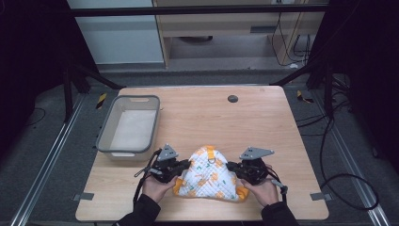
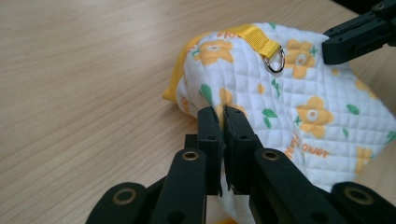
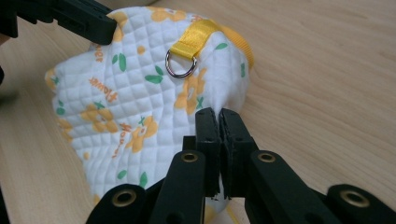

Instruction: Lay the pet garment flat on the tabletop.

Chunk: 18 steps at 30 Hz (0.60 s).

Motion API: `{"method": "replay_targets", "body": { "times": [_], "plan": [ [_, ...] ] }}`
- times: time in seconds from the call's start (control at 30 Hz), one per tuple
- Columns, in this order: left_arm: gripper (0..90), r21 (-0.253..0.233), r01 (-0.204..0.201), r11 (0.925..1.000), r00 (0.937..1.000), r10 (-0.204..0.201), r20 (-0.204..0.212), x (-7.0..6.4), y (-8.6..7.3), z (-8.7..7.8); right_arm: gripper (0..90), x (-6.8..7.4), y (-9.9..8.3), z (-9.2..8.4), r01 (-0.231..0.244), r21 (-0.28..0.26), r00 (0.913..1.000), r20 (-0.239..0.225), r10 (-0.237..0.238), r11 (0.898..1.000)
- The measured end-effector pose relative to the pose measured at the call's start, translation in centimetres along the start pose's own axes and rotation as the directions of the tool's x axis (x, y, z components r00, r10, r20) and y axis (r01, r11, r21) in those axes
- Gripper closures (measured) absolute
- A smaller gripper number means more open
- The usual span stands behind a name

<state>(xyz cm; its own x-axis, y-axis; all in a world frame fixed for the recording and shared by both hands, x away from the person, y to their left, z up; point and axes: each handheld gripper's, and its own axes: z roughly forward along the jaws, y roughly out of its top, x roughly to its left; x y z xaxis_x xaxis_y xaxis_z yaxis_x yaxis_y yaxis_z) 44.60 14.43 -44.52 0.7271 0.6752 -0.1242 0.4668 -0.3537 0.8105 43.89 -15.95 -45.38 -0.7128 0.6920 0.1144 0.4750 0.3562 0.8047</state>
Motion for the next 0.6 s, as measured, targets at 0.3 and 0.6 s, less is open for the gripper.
{"method": "replay_targets", "body": {
  "times": [0.3,0.6],
  "plan": [
    [86.4,-0.123,-0.079,0.9893,0.9969,0.077,-0.017,-1.5,3.1,-3.2,87.2,1.2,2.0,-3.1,0.06,-0.131,0.9969,0.058,-0.053,0.99],
    [86.3,-0.201,-0.046,0.9785,0.9964,0.031,-0.079,0.6,6.5,-2.5,86.9,-0.6,5.9,-1.5,0.049,-0.218,0.9894,0.144,-0.018,0.975]
  ]
}}
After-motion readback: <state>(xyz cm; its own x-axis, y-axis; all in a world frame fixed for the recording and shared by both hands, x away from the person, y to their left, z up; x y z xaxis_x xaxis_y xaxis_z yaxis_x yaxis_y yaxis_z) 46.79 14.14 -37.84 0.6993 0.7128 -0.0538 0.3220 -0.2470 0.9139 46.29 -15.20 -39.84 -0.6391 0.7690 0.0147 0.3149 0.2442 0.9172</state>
